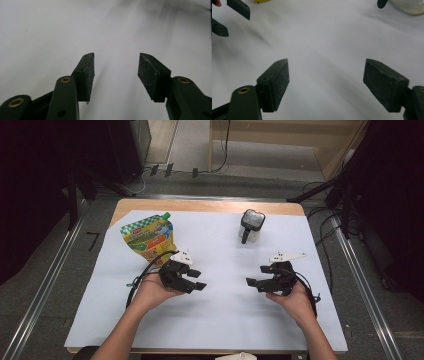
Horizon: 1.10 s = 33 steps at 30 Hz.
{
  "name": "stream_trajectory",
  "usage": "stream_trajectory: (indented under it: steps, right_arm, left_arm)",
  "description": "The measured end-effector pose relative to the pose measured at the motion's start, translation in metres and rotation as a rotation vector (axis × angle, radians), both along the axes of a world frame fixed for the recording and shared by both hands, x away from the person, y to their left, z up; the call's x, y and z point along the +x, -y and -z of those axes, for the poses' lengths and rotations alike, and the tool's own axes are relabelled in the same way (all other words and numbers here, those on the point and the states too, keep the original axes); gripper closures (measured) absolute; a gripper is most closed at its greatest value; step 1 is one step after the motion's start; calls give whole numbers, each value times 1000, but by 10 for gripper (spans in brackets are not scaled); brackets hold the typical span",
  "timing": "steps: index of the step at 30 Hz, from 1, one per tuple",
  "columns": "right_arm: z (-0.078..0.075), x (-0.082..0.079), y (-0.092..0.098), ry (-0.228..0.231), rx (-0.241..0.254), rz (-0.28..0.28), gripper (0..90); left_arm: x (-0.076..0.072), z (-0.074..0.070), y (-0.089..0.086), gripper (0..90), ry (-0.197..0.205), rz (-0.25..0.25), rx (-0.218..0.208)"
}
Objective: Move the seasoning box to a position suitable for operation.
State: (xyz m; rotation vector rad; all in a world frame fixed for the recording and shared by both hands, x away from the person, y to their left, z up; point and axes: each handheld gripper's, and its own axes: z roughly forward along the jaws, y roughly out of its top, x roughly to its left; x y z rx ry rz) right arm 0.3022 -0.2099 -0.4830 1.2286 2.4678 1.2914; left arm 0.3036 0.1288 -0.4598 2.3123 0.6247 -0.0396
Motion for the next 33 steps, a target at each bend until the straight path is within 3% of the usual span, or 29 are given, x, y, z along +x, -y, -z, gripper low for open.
stream_trajectory:
  steps: [2,3,5,7,9,12,15,19,24,33]
  right_arm:
    - [0,-1,2,19,-6,3,241]
    - [0,-1,3,28,-3,12,241]
    - [1,-2,6,28,24,23,253]
    - [1,-2,8,17,53,18,316]
    - [2,-4,8,23,48,10,340]
    - [3,-6,4,34,36,-11,361]
    - [2,-7,3,41,32,-20,366]
    - [1,-7,3,50,26,-15,372]
    - [2,-6,6,30,26,-11,365]
    - [2,-6,5,42,15,-19,388]
  left_arm:
    - [3,2,-3,488,-64,5,-8]
    - [3,2,-4,532,-54,14,-4]
    - [0,2,-6,539,4,10,27]
    - [0,2,-10,523,13,-7,37]
    - [1,2,-13,519,0,-23,36]
    - [3,0,-19,465,14,-35,3]
    - [3,-1,-20,452,10,-46,2]
    - [4,-2,-21,460,-21,-63,-2]
    - [3,-4,-21,475,-21,-48,-8]
    - [3,-5,-22,474,-28,-52,-20]
